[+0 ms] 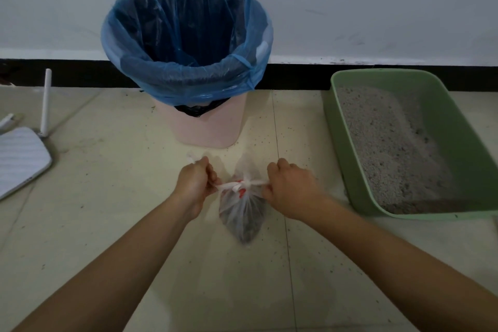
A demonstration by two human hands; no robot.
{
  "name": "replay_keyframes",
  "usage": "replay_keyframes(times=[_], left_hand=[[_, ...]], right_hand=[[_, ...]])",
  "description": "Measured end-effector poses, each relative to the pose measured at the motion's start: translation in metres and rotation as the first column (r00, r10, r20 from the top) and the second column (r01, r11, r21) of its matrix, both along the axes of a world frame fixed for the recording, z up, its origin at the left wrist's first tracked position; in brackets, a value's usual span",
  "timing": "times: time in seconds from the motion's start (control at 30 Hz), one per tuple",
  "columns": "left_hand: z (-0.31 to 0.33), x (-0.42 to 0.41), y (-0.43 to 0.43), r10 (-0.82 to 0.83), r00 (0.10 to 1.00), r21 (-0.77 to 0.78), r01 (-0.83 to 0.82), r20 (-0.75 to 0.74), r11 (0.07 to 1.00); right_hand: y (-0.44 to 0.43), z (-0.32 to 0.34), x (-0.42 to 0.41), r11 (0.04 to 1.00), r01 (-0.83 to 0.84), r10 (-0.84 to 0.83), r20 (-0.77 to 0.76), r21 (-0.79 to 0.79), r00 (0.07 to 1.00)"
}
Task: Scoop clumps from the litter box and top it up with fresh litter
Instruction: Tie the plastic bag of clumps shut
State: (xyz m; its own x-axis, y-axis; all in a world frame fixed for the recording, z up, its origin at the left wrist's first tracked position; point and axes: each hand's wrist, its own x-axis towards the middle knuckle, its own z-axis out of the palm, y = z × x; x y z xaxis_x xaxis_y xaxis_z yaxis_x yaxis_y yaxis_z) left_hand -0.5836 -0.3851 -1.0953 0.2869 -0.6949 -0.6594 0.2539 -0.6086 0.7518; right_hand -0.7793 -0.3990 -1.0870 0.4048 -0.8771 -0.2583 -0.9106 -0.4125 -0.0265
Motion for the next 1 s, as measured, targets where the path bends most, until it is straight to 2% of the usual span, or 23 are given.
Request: replay_keyframes(times=[0.07,0.13,0.17,0.23,0.3,0.4,0.47,0.53,0.63,0.7,0.77,0.83,0.87,0.93,1.0], left_hand=[[-0.009,0.006,0.007,-0.088,0.988,0.076,0.079,0.124,0.994],[-0.019,0.009,0.013,-0.118,0.983,0.152,0.096,0.139,0.984],[-0.021,0.009,0.014,-0.109,0.989,0.177,0.089,0.105,0.980],[-0.019,0.008,0.015,-0.101,0.995,0.205,0.099,0.000,0.974],[-0.011,0.003,0.016,-0.122,0.988,0.213,0.140,-0.098,0.967],[0.000,-0.003,0.017,-0.156,0.982,0.178,0.174,-0.108,0.969],[0.011,-0.003,0.017,-0.165,0.983,0.110,0.174,-0.087,0.979],[0.030,-0.002,0.014,-0.195,0.981,-0.001,0.195,-0.012,0.981],[0.072,-0.001,0.008,-0.158,0.947,-0.294,0.242,0.281,0.925],[0.099,0.001,0.003,0.025,0.832,-0.496,0.307,0.555,0.812],[0.120,0.007,-0.004,0.295,0.612,-0.621,0.428,0.734,0.657],[0.129,0.017,-0.017,0.502,0.359,-0.614,0.531,0.787,0.584],[0.130,0.021,-0.026,0.539,0.249,-0.575,0.554,0.804,0.602],[0.129,0.030,-0.043,0.475,0.070,-0.433,0.540,0.877,0.721],[0.123,0.037,-0.056,0.315,-0.026,-0.267,0.470,0.949,0.841]], right_hand=[[0.000,-0.008,-0.010,0.972,0.174,-0.214,0.290,0.157,0.933],[0.003,-0.015,-0.013,0.924,0.227,-0.357,0.479,0.309,0.802],[0.006,-0.016,-0.012,0.907,0.218,-0.388,0.516,0.361,0.763],[0.011,-0.016,-0.007,0.905,0.186,-0.370,0.492,0.383,0.788],[0.014,-0.021,-0.003,0.932,0.134,-0.280,0.436,0.336,0.855],[0.014,-0.022,0.000,0.980,0.095,-0.158,0.390,0.176,0.907],[0.017,-0.015,-0.003,0.986,0.120,-0.159,0.463,0.114,0.872],[0.018,-0.001,-0.009,0.987,0.154,-0.148,0.585,0.039,0.797],[0.013,0.026,-0.017,0.956,0.266,-0.085,0.756,-0.121,0.650],[0.003,0.050,-0.020,0.911,0.368,-0.049,0.839,-0.185,0.543],[-0.009,0.079,-0.021,0.852,0.457,0.027,0.893,-0.255,0.450],[-0.024,0.112,-0.018,0.795,0.528,0.127,0.933,-0.299,0.337],[-0.032,0.127,-0.016,0.775,0.555,0.164,0.945,-0.301,0.282],[-0.050,0.156,-0.004,0.769,0.579,0.199,0.963,-0.270,0.183],[-0.071,0.180,0.013,0.793,0.561,0.221,0.971,-0.236,0.095]])
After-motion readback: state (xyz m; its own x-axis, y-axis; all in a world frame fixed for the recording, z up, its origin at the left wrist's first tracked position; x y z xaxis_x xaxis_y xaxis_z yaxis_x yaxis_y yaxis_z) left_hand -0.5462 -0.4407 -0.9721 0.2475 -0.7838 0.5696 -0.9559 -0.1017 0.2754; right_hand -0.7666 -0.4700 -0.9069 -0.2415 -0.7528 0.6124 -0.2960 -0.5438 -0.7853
